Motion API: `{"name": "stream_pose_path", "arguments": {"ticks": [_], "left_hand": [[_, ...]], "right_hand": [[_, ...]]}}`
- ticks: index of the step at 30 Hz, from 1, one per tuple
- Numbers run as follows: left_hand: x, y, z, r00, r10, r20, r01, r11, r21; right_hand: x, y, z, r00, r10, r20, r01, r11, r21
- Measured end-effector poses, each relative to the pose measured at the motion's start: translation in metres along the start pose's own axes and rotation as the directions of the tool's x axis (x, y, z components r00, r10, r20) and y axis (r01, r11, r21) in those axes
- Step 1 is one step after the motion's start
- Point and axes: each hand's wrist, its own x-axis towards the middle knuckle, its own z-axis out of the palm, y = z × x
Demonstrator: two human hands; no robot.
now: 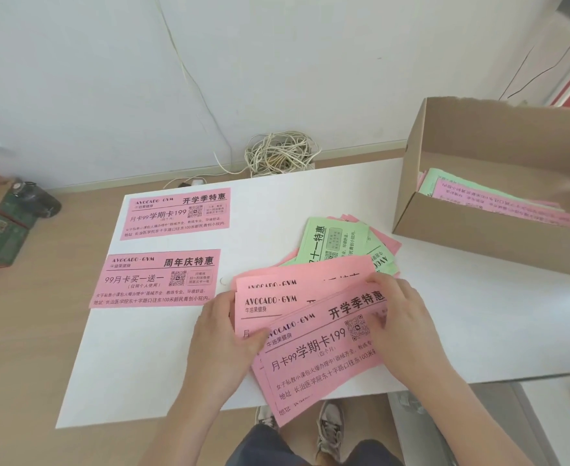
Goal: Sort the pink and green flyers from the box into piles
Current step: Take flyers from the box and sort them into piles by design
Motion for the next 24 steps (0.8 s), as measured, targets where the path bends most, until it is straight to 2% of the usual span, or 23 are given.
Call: {"name": "stream_pose_path", "arguments": {"ticks": [2,6,8,12,15,18,20,22,24], "left_hand": [[-0.003,0.005,0.004,0.997,-0.001,-0.077,0.004,0.999,0.034],[-0.008,0.004,0.012,0.975,0.108,-0.195,-0.094,0.992,0.079],[-0.012,0.007,0.014,0.971,0.097,-0.219,-0.090,0.995,0.041],[-0.015,0.013,0.015,0.985,-0.035,-0.168,0.013,0.992,-0.128],[-0.019,0.016,0.011,0.992,-0.009,-0.129,-0.013,0.985,-0.172],[-0.030,0.019,0.008,1.000,-0.022,0.001,0.022,0.956,-0.292],[-0.036,0.020,0.012,0.998,-0.009,0.065,0.027,0.956,-0.291],[-0.043,0.021,0.015,0.997,0.022,0.071,-0.003,0.966,-0.258],[-0.046,0.023,0.014,0.999,0.026,0.041,-0.013,0.957,-0.290]], "right_hand": [[0.001,0.001,0.001,1.000,0.030,-0.004,-0.030,0.999,0.024],[0.002,0.004,0.001,0.994,0.107,0.014,-0.108,0.991,0.084],[0.001,0.006,0.002,0.995,0.102,-0.009,-0.100,0.990,0.100],[-0.002,0.008,0.010,0.995,0.063,-0.072,-0.053,0.991,0.127],[-0.005,0.012,0.014,0.991,0.028,-0.129,-0.003,0.982,0.190],[-0.007,0.015,0.013,0.988,0.044,-0.147,-0.007,0.969,0.247],[-0.008,0.018,0.012,0.985,0.055,-0.163,-0.010,0.964,0.265],[-0.009,0.017,0.010,0.985,0.069,-0.160,-0.016,0.950,0.311],[-0.009,0.015,0.003,0.988,0.108,-0.111,-0.050,0.902,0.430]]}}
